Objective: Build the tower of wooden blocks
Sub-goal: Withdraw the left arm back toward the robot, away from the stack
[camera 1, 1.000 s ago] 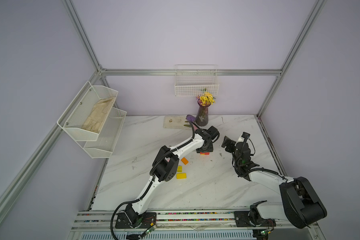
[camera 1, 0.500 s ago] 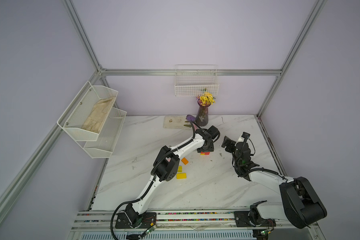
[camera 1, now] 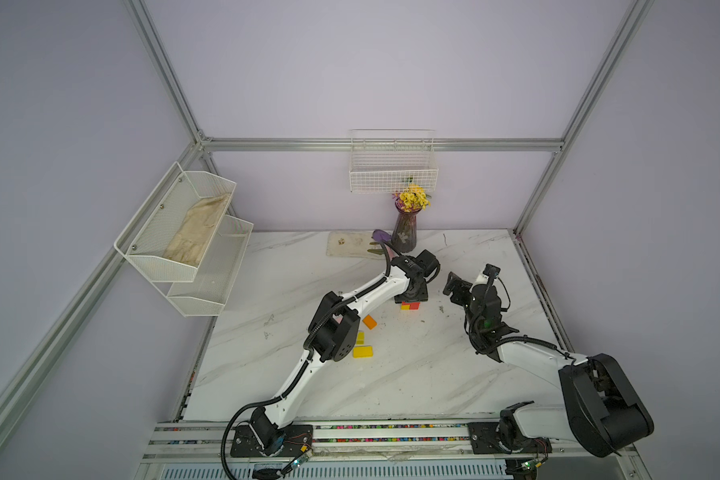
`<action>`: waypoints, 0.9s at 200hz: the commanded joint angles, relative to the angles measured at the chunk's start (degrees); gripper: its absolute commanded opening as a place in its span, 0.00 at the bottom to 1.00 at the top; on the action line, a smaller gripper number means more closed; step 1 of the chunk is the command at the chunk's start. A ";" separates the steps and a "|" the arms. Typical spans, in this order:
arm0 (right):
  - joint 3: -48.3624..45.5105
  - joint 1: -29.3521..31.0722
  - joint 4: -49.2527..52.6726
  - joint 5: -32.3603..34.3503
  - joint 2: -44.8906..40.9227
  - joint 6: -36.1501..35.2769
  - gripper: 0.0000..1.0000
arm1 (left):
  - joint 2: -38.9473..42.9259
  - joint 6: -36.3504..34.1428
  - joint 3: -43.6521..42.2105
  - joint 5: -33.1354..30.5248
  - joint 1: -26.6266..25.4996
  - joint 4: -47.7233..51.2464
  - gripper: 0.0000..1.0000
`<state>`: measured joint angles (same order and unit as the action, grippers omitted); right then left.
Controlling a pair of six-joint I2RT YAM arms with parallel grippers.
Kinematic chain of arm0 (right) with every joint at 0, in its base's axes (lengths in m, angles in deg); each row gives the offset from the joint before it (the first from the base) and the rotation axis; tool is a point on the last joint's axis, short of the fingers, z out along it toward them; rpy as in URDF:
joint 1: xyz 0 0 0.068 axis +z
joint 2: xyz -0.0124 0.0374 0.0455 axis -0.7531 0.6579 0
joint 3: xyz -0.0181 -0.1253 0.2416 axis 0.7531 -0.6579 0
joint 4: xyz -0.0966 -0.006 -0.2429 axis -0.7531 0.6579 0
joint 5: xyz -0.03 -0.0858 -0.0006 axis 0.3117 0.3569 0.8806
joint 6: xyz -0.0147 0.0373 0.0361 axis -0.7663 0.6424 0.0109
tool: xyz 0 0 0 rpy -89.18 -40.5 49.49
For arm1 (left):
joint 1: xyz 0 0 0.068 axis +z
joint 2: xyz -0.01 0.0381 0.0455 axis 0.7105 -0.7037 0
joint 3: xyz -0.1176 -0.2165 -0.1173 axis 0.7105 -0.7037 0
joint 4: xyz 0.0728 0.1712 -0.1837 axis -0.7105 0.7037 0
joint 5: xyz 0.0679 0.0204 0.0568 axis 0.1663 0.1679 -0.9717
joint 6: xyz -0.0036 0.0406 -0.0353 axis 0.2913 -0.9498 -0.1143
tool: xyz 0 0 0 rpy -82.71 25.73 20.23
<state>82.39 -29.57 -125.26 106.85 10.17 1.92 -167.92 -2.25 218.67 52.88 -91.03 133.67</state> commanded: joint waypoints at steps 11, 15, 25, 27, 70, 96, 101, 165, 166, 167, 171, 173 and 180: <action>-0.43 -0.15 -1.41 -0.07 -0.92 0.33 0.97 | -0.82 -1.13 4.86 -0.45 0.49 0.50 0.67; -0.45 -0.11 -1.41 -0.11 -0.92 0.33 0.97 | -0.74 -1.13 4.93 -0.35 0.49 0.51 0.68; -0.46 -0.19 -1.40 -0.07 -0.92 0.33 0.97 | -0.87 -1.13 4.95 -0.31 0.50 0.47 0.71; -0.48 -0.17 -1.41 -0.09 -0.97 0.40 0.97 | -0.90 -1.13 5.02 -0.32 0.47 0.51 0.72; -0.44 -0.14 -1.41 -0.16 -0.95 0.35 0.97 | -0.82 -1.17 5.13 -0.21 0.50 0.52 0.77; -0.44 -0.18 -1.41 -0.16 -0.92 0.33 0.97 | -0.53 -1.20 5.12 -0.10 0.49 0.52 0.78; -0.47 -0.09 -1.41 -0.16 -0.92 0.34 0.97 | -0.52 -1.20 5.08 -0.06 0.49 0.51 0.80; -0.46 -0.16 -1.43 0.20 -0.95 0.42 0.97 | 5.27 -3.05 2.08 0.33 0.41 0.44 1.00; -0.52 -0.14 -1.42 0.15 -0.98 0.42 0.97 | 5.43 -3.10 1.98 0.32 0.41 0.44 1.00; -0.55 -0.18 -1.42 0.17 -1.00 0.42 0.97 | 5.64 -3.13 1.84 0.35 0.41 0.39 1.00; -0.57 -0.11 -1.41 0.11 -1.06 0.42 0.97 | 6.44 -3.42 1.32 0.50 0.36 0.43 1.00; -0.62 -0.15 -1.37 0.11 -1.05 0.42 0.97 | 6.86 -3.53 0.99 0.48 0.33 0.44 1.00; -0.75 -0.13 -1.49 0.10 -1.27 0.46 0.97 | 8.52 -3.91 -0.15 0.32 0.17 0.35 1.00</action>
<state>82.39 -29.57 -125.26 106.85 10.15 1.92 -168.65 -3.91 218.65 53.07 -90.92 133.91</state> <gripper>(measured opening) 0.975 0.995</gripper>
